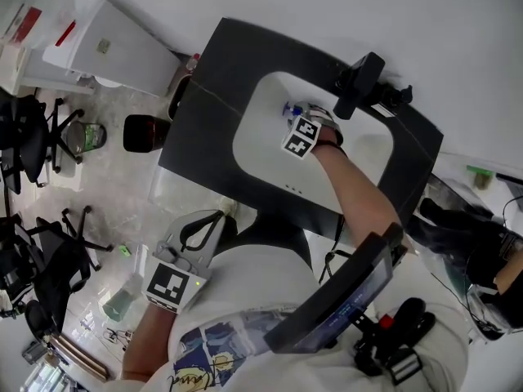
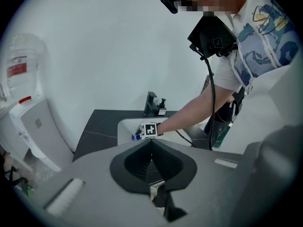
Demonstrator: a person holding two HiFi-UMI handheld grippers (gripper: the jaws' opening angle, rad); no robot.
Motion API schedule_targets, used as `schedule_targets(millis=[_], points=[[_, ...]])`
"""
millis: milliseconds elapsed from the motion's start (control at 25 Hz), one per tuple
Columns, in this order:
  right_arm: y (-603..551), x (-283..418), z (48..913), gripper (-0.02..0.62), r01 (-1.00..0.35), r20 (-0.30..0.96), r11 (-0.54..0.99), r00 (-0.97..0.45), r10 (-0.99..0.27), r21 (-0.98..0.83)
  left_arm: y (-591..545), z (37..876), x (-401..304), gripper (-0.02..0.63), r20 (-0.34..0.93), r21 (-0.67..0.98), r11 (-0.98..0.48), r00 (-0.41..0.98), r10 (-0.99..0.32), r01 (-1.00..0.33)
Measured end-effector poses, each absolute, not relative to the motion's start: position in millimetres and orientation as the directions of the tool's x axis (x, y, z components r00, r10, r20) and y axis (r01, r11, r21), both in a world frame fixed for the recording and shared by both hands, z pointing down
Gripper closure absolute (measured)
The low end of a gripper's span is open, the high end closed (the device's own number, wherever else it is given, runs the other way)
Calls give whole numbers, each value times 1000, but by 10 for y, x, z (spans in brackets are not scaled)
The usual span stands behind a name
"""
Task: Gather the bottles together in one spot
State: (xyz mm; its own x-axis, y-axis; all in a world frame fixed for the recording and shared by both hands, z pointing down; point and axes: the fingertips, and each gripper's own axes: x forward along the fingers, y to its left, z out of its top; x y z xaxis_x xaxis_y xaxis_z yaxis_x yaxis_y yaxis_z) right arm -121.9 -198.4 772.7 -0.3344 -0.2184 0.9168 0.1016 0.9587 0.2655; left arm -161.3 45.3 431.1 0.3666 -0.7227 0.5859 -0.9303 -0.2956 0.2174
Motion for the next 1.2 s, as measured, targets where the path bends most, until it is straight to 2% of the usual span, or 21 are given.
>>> schedule_targets(millis=[360, 480, 760, 1000, 1200], points=[[-2070, -1261, 7871, 420, 91, 931, 966, -302, -204, 241, 510, 4358, -1663, 604, 600, 231, -254, 343, -722, -939], [-2099, -1258, 7879, 450, 79, 935, 968, -291, -205, 237, 494, 4344, -1661, 603, 601, 226, -261, 345, -721, -939], [-2019, -1184, 7764, 456, 73, 904, 947, -329, -272, 312, 523, 4326, -1664, 603, 595, 223, -269, 350, -723, -937], [-1951, -1123, 7351, 457, -41, 837, 927, -417, -355, 373, 498, 4229, -1599, 603, 574, 211, -355, 409, -709, -911], [-1935, -985, 7037, 457, -229, 784, 909, -462, -416, 347, 456, 4180, -1508, 603, 570, 203, -441, 471, -673, -875]])
